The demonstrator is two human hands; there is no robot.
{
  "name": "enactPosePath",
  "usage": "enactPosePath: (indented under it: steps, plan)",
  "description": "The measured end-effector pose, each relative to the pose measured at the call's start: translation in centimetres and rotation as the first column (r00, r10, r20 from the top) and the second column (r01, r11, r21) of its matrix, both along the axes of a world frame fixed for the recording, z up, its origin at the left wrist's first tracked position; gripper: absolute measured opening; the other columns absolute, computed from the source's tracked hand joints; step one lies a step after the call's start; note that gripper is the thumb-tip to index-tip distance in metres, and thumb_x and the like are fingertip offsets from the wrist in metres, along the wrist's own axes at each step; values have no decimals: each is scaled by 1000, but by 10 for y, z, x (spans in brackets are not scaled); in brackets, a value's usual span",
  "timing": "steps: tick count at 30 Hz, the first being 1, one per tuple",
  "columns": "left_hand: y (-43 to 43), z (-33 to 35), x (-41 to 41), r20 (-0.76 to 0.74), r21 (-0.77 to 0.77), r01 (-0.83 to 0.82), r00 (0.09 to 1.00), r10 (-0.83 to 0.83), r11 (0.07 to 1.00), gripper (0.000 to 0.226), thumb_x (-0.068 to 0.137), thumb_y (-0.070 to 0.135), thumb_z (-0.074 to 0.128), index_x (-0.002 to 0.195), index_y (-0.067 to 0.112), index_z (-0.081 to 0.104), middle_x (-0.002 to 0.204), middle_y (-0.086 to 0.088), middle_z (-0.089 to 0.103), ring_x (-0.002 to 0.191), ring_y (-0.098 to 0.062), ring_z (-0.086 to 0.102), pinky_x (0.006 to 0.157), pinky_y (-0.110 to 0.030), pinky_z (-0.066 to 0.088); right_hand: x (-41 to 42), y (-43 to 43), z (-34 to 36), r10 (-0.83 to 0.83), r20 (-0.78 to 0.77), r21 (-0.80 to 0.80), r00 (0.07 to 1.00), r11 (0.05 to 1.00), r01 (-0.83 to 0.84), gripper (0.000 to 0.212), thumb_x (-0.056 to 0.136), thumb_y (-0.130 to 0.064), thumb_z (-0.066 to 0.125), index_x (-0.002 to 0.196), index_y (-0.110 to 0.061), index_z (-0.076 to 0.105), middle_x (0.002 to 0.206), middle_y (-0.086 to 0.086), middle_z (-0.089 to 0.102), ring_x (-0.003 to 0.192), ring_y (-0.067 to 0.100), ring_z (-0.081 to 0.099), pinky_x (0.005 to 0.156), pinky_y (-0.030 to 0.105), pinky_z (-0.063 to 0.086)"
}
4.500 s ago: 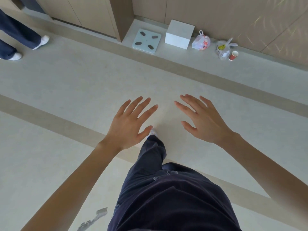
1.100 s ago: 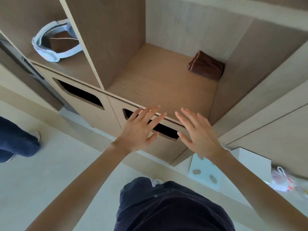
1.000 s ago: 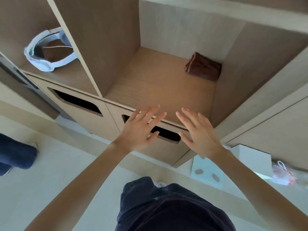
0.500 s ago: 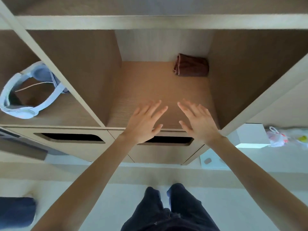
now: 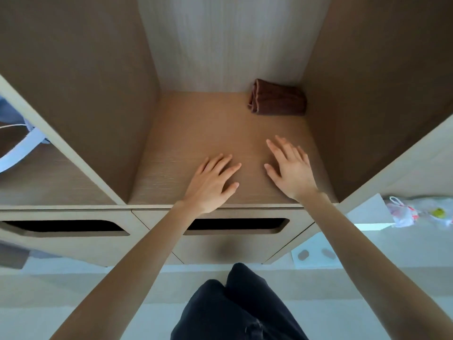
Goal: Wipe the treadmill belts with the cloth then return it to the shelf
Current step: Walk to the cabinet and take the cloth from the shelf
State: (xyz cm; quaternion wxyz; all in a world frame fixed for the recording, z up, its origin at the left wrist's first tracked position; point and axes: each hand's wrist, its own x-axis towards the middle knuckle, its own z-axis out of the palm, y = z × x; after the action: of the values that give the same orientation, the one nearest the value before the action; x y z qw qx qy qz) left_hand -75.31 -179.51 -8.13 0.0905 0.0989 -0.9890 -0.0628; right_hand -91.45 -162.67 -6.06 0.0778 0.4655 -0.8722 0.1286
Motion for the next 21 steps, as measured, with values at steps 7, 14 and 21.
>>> enactPosePath:
  steps: [7, 14, 21]
  plan:
    - [-31, -3, -45, -18, 42, 12, 1000, -11, 999, 50, 97, 47, 32, 145, 35, 29, 155, 9, 21, 144, -11, 9, 118, -34, 1, -65, -45, -7, -103, 34, -4, 994, 995, 103, 60, 96, -39, 45, 150, -24, 23, 159, 2, 16, 146, 19, 11, 117, 43, 9]
    - [-49, -1, -80, -90, 135, -74, 992, 86, 988, 48, 95, 40, 42, 142, 30, 38, 154, 5, 27, 143, -11, 15, 118, -31, 4, -129, -90, -2, -208, 87, 26, 974, 978, 207, 57, 95, -37, 48, 148, -31, 26, 159, 0, 17, 146, 20, 8, 119, 45, 5]
    - [-53, -3, -85, -121, 141, -56, 990, 73, 988, 48, 95, 39, 43, 141, 28, 40, 153, 3, 29, 142, -12, 17, 118, -30, 5, -171, -107, 8, -186, 47, 131, 981, 975, 178, 50, 96, -37, 48, 144, -33, 35, 148, 4, 37, 138, 26, 28, 115, 53, 12]
